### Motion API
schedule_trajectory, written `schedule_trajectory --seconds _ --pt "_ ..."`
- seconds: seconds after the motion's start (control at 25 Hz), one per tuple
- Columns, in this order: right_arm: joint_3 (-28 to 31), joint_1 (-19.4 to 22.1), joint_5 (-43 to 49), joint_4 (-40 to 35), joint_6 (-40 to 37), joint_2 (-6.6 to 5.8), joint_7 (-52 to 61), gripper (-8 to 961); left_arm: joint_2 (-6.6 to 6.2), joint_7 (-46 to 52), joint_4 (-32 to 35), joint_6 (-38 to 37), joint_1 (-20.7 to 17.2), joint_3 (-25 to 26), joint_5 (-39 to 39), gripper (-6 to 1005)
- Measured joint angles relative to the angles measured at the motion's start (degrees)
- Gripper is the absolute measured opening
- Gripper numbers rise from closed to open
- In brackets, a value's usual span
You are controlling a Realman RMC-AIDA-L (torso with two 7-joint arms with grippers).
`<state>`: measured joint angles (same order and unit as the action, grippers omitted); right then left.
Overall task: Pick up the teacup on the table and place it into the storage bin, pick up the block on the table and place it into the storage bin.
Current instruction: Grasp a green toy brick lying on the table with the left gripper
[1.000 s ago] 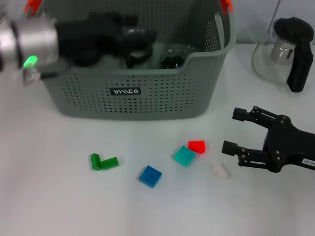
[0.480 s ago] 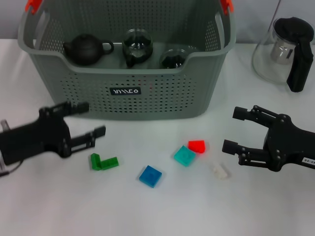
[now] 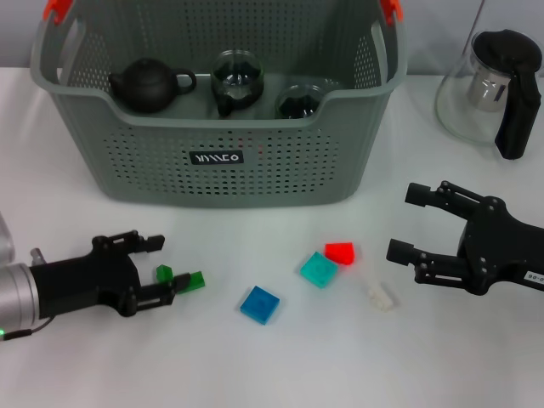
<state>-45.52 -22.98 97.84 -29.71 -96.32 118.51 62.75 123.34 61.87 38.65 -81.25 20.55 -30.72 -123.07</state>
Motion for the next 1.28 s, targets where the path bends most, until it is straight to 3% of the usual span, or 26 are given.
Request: schedule_trajectory --seconds 0.24,1.28 --pt "0.95 0.29 0.29 0.00 0.00 0.05 -0.09 947 0.00 0.15 -0.52 0.70 0.93 -0.20 -3.51 720" --pt "0.95 0.07 0.33 0.00 -0.01 -0.23 0.00 946 0.38 0.01 -0.61 2.52 -0.13 0.03 -4.54 668"
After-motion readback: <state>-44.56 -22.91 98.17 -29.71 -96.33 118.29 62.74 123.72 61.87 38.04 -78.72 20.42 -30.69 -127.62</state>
